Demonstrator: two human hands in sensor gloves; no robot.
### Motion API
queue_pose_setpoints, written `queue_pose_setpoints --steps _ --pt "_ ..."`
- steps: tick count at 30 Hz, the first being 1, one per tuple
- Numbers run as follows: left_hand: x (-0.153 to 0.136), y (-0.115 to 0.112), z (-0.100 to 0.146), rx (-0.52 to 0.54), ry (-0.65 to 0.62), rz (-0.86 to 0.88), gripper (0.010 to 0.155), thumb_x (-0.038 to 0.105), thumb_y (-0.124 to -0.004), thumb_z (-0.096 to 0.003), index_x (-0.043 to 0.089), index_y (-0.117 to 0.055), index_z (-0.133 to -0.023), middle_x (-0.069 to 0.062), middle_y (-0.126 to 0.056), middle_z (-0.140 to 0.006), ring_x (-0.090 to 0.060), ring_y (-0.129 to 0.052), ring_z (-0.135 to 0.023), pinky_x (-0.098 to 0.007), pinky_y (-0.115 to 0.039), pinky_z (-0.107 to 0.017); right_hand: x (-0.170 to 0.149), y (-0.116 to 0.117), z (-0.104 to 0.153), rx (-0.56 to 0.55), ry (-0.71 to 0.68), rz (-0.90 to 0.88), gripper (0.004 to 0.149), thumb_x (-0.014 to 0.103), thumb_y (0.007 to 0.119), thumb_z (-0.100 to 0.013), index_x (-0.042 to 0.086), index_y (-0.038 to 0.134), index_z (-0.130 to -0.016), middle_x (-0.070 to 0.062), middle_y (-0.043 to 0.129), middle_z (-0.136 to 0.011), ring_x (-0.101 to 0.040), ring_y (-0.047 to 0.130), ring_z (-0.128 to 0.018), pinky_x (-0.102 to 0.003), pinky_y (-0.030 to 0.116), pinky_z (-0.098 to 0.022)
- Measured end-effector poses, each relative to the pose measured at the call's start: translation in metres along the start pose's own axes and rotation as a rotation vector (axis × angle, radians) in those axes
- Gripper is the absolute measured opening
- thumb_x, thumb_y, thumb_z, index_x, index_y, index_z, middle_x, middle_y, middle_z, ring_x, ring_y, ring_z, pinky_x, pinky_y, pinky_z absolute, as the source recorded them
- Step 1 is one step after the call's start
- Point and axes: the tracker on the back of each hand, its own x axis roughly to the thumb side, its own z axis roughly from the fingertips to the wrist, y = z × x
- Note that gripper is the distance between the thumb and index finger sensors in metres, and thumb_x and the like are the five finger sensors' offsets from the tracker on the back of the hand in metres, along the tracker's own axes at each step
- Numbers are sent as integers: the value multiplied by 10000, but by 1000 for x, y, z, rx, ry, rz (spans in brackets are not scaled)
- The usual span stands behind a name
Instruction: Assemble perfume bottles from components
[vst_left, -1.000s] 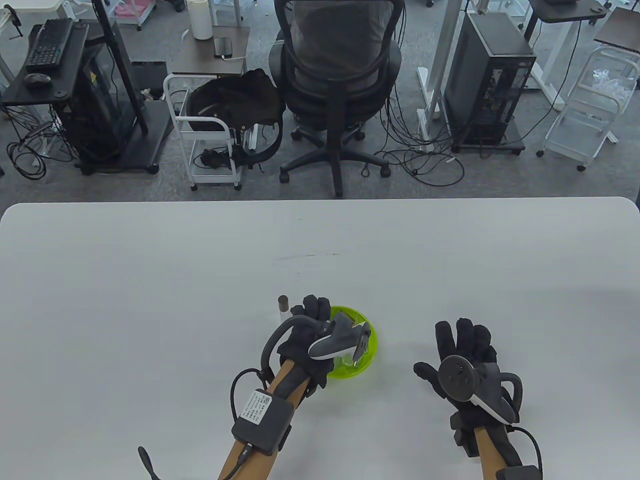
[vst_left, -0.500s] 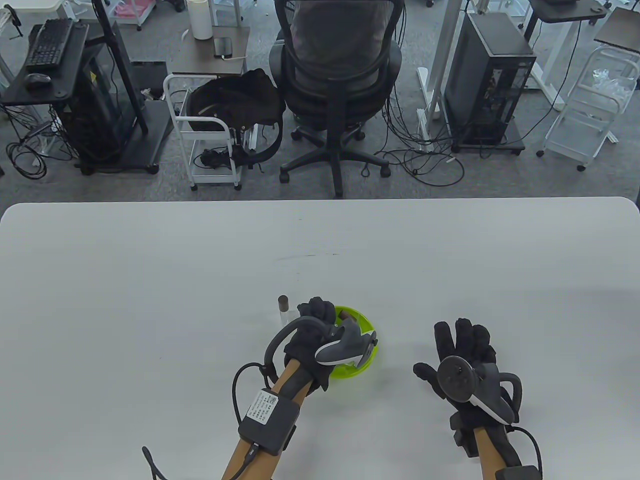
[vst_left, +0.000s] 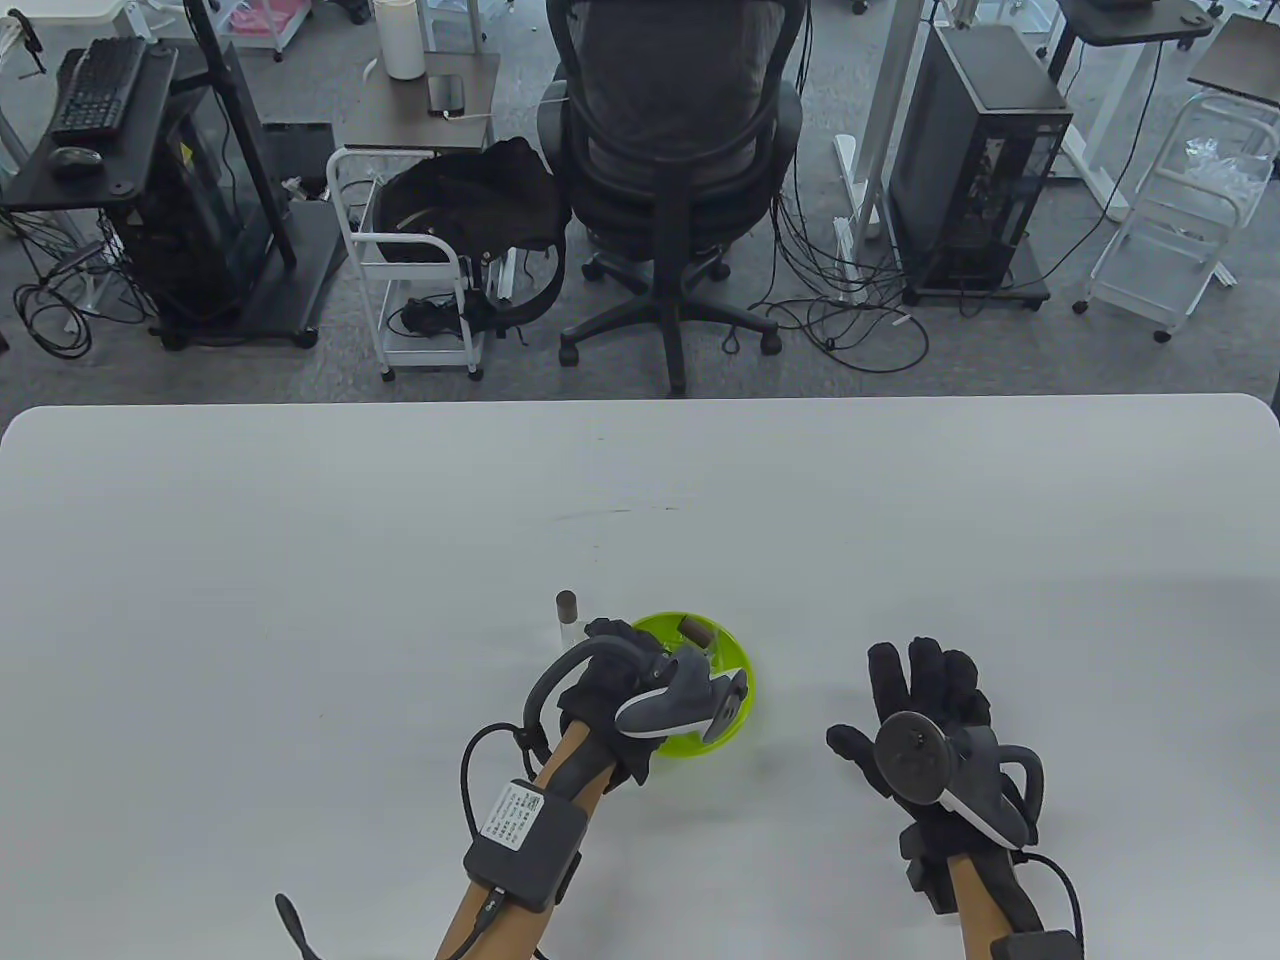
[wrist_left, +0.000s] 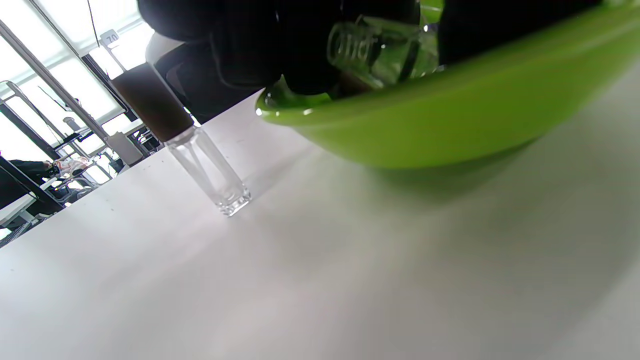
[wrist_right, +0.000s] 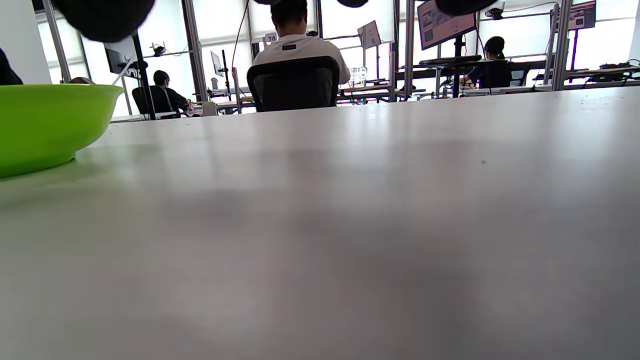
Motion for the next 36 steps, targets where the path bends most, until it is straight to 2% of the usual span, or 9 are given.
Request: queue_pose_setpoints --steps 5,11,19,21,23,26,27,34,36 --pt "-9 6 14 97 14 33 713 587 -853 -398 285 -613 -998 -9 -823 -999 -264 -896 -900 -500 -656 -782 0 0 0 -3 2 9 910 653 610 -527 156 237 -1191 -343 261 -1213 -669 340 -1085 -760 444 -746" --pt "-23 10 24 151 31 149 674 510 -910 -391 355 -593 -964 6 -831 -928 -191 -932 -781 -472 -706 -745 1 0 0 -6 4 23 920 635 649 -516 157 238 -1187 -324 296 -1217 -647 382 -1094 -749 457 -752" --pt "-44 6 36 222 15 488 611 371 -875 -450 405 -614 -1001 -40 -789 -938 -171 -914 -766 -480 -715 -749 1 0 0 -14 4 27 912 619 660 -519 160 237 -1184 -308 301 -1221 -632 390 -1100 -746 461 -755" --pt "-48 2 39 221 7 568 484 374 -810 -494 384 -688 -962 -61 -786 -935 -209 -909 -788 -504 -698 -765 2 0 0 -15 3 26 905 621 656 -521 170 237 -1185 -308 300 -1221 -635 387 -1100 -746 460 -755" --pt "-49 -5 41 237 7 684 485 358 -821 -495 337 -702 -964 -77 -780 -933 -226 -913 -797 -514 -698 -768 2 1 -1 -17 2 23 900 614 659 -524 170 237 -1184 -304 297 -1222 -632 388 -1101 -744 464 -755" --pt "-51 -12 46 322 56 674 759 399 -887 -461 150 -546 -1091 -25 -773 -916 -173 -926 -780 -471 -740 -749 3 1 -1 -21 0 22 903 609 665 -524 165 237 -1183 -305 302 -1219 -627 396 -1102 -739 471 -757" --pt "-52 -14 49 368 76 675 784 403 -902 -452 130 -544 -1095 -25 -771 -917 -170 -926 -776 -470 -747 -743 4 1 0 -24 -2 24 905 608 667 -524 158 239 -1183 -307 303 -1219 -625 398 -1102 -737 475 -757" --pt "-70 -25 70 575 176 769 594 360 -946 -439 229 -750 -984 -12 -789 -888 -188 -908 -756 -473 -729 -748 5 2 -1 -28 -4 17 913 602 669 -524 122 258 -1182 -316 307 -1212 -624 408 -1097 -726 489 -760" --pt "-74 -28 76 600 190 784 554 340 -946 -436 250 -779 -956 0 -788 -886 -189 -905 -765 -472 -727 -749 5 2 -1 -27 -4 16 911 600 670 -525 111 270 -1182 -320 310 -1210 -625 410 -1094 -724 492 -760"
